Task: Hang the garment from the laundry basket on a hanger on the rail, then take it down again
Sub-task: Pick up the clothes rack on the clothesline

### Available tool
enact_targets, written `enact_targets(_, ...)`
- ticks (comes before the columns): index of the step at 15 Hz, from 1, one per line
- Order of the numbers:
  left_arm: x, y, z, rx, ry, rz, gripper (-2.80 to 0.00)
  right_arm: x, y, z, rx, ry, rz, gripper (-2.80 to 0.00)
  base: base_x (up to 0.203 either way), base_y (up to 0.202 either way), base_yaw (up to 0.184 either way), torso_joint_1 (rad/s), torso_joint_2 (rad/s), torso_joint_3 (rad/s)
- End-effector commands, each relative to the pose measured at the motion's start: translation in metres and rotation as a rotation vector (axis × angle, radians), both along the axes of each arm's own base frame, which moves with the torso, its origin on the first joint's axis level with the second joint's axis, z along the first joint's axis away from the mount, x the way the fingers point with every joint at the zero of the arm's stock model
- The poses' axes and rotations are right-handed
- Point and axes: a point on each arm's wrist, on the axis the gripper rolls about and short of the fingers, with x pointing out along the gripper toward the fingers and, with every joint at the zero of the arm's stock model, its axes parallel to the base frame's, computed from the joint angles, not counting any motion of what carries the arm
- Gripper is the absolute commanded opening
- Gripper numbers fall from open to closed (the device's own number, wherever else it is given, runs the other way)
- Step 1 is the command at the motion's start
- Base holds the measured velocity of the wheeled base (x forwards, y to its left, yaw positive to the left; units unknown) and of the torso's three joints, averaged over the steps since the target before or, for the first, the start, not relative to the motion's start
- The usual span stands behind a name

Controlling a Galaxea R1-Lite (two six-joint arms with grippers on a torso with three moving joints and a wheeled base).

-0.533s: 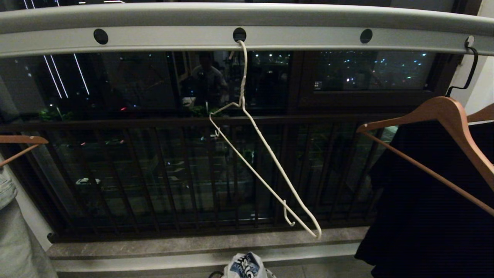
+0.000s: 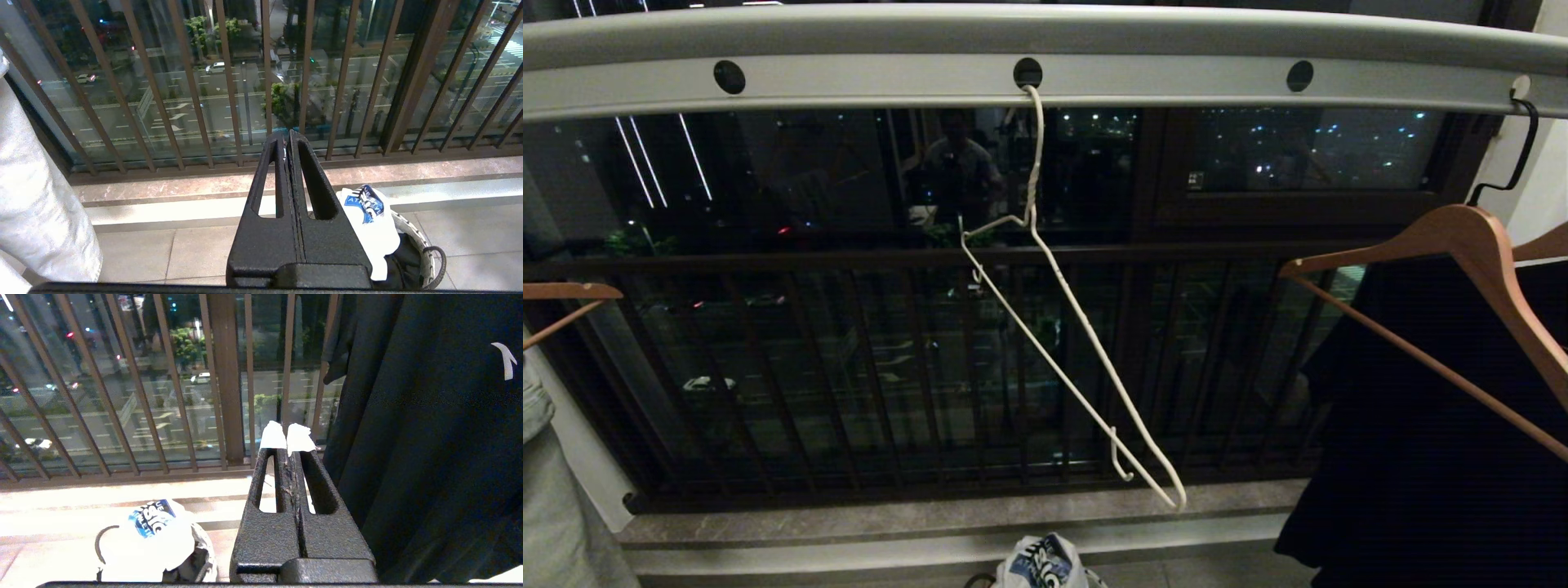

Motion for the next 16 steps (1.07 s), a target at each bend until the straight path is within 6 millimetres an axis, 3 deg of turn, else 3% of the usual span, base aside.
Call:
enact_targets(1, 0.000, 0.000, 0.000, 0.000, 0.000, -0.001, -2.80, 0.000, 0.000, 0.000, 0.000, 0.001, -0.001, -2.80, 0.000, 0.000, 0.000, 0.000, 0.00, 0.000)
enact_targets(6, 0.000, 0.000, 0.000, 0.000, 0.000, -0.001, -2.80, -0.002, 0.000, 0.006, -0.002, -0.020, -0.003, -2.80, 0.000, 0.000, 0.000, 0.000, 0.00, 0.000)
enact_targets(9, 0.000, 0.000, 0.000, 0.000, 0.000, -0.001, -2.80, -0.012, 0.000, 0.051, -0.003, -0.068, 0.002, -2.80, 0.000, 0.000, 0.000, 0.000, 0.00, 0.000)
enact_targets(11, 0.000, 0.000, 0.000, 0.000, 0.000, -0.001, -2.80, -0.008, 0.000, 0.087, -0.003, -0.030, 0.014, -2.80, 0.000, 0.000, 0.000, 0.000, 0.00, 0.000)
enact_targets(16, 0.000, 0.000, 0.000, 0.000, 0.000, -0.001, -2.80, 0.035, 0.003, 0.173, 0.000, 0.043, 0.115, -2.80, 0.000, 0.000, 0.000, 0.000, 0.00, 0.000)
